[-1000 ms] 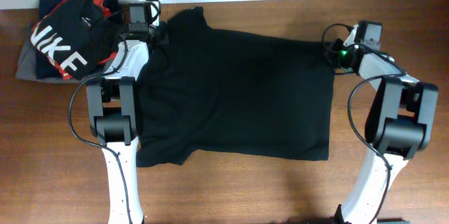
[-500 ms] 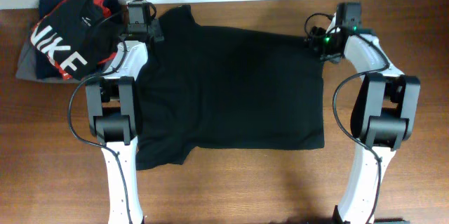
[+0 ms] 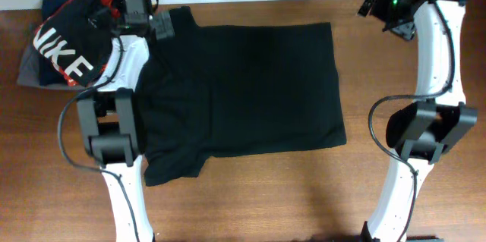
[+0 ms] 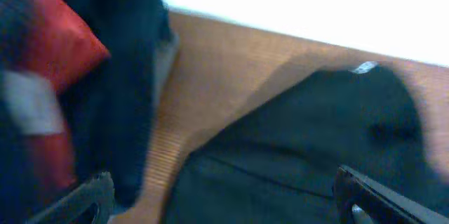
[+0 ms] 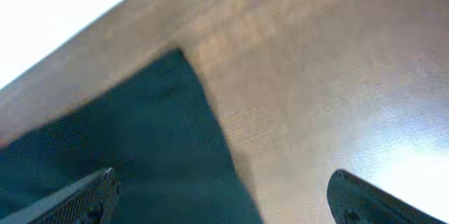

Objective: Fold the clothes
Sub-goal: 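Drag the shirt's top edge upward with both grippers, then release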

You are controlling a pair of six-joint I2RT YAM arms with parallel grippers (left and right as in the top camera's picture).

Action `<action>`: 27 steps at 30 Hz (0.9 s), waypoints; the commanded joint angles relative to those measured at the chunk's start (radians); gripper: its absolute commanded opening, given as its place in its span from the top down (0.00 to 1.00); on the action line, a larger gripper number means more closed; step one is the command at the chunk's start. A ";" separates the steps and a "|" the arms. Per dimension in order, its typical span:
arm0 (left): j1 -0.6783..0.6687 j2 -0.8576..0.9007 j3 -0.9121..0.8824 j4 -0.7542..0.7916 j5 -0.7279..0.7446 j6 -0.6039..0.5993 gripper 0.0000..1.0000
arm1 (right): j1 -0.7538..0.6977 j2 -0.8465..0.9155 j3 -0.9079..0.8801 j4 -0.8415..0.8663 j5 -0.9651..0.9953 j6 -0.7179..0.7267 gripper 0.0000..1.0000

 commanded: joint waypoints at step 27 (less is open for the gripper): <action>0.066 -0.720 -0.006 -0.823 0.048 0.013 0.01 | 0.203 -0.492 0.026 -0.360 0.073 -0.063 0.01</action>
